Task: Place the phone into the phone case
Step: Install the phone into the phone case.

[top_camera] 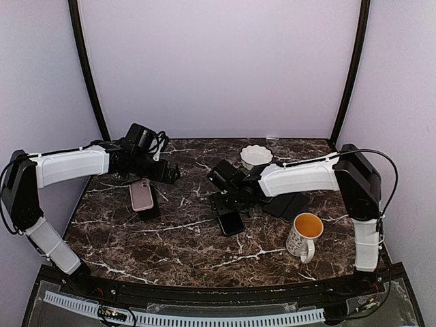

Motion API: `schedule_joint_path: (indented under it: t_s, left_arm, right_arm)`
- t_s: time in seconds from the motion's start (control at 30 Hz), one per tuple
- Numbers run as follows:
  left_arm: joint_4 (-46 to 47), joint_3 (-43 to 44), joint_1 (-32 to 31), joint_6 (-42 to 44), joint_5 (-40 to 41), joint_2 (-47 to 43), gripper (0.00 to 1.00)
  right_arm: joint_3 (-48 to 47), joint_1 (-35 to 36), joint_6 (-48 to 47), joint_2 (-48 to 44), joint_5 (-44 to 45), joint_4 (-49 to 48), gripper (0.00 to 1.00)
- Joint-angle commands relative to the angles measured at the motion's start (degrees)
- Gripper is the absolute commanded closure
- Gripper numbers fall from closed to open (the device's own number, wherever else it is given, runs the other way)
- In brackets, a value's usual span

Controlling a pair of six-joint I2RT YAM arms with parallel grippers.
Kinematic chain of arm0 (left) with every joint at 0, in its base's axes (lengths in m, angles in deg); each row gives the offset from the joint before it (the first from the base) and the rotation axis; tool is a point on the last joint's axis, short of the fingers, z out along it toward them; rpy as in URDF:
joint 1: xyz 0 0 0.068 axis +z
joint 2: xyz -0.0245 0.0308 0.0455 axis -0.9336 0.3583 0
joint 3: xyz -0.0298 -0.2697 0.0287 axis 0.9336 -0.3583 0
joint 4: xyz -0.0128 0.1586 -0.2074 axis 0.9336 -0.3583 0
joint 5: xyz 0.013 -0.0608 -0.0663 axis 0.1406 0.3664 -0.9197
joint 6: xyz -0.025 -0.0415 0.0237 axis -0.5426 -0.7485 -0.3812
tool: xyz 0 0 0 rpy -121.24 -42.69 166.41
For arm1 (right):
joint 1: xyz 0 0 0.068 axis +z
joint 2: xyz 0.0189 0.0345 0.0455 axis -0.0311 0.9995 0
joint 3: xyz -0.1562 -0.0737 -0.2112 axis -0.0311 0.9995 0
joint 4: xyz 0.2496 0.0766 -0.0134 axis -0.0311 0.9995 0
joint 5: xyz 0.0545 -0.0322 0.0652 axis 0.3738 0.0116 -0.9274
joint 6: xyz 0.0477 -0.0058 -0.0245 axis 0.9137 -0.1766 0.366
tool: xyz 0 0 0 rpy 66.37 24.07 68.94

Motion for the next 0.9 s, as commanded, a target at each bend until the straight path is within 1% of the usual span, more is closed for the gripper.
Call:
schedule_joint_path:
  t_s: [0.0, 0.1, 0.27, 0.57, 0.7, 0.87]
  left_arm:
    - [-0.70, 0.09, -0.08, -0.16, -0.71, -0.11, 0.01]
    - [-0.69, 0.09, -0.08, -0.19, -0.69, 0.17, 0.01]
    - [-0.69, 0.12, -0.04, -0.17, -0.67, 0.31, 0.01]
    - [-0.69, 0.12, -0.08, -0.14, -0.67, 0.53, 0.02]
    - [-0.77, 0.19, -0.08, -0.06, -0.67, 0.70, 0.01]
    - [-0.69, 0.13, -0.06, 0.09, -0.62, 0.45, 0.01]
  right_arm:
    - [0.99, -0.26, 0.21, 2.38, 2.34, 3.95, 0.35]
    - [0.84, -0.41, 0.06, 2.82, 2.64, 3.92, 0.32]
    - [-0.04, -0.75, -0.94, 3.78, 3.84, 4.35, 0.31]
    - [-1.03, -1.34, -1.96, 4.77, 4.90, 4.68, 0.25]
    - [-1.70, -1.32, -2.36, 5.33, 4.58, 5.52, 0.20]
    - [-1.97, -1.44, -2.51, 5.10, 4.56, 5.68, 0.19]
